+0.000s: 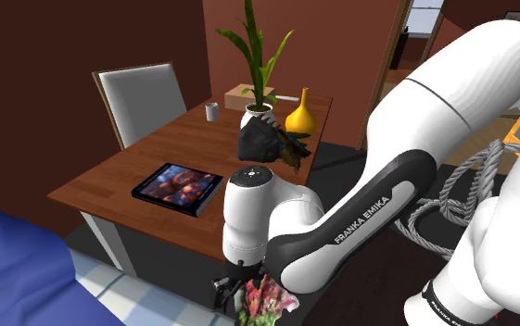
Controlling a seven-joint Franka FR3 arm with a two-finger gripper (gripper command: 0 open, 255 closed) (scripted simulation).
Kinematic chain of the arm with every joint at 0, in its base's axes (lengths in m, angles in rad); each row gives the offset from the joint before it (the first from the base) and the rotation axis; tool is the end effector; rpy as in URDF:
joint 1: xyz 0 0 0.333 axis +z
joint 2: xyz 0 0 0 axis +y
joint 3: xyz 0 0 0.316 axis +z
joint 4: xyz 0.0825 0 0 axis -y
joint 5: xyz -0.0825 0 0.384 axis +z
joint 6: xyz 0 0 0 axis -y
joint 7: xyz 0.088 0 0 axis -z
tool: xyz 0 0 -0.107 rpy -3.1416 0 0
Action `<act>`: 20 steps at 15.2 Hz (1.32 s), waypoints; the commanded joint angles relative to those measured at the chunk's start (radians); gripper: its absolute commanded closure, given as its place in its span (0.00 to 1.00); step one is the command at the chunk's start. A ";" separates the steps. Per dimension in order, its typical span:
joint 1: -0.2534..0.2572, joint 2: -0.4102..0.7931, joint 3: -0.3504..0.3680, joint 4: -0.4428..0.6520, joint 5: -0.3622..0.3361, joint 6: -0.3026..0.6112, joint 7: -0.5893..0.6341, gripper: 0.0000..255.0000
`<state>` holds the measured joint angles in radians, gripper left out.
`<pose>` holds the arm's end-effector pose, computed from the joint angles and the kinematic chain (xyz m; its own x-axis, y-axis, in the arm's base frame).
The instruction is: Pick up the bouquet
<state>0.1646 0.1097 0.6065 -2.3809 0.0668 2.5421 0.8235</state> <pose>0.3649 0.3552 0.2902 0.9935 -0.1092 -0.0311 -0.1121 -0.9865 -0.1190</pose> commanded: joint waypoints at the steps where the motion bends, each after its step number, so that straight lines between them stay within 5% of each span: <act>1: 0.000 0.006 -0.002 -0.002 -0.005 0.008 0.002 0.00; 2: 0.000 0.005 -0.001 -0.002 -0.004 0.007 0.002 1.00; 11: 0.000 0.006 -0.002 -0.002 -0.005 0.008 0.002 1.00; 20: -0.012 -0.104 0.010 0.030 0.080 -0.119 -0.051 1.00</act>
<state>0.1530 0.0209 0.6157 -2.3491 0.1350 2.4345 0.7799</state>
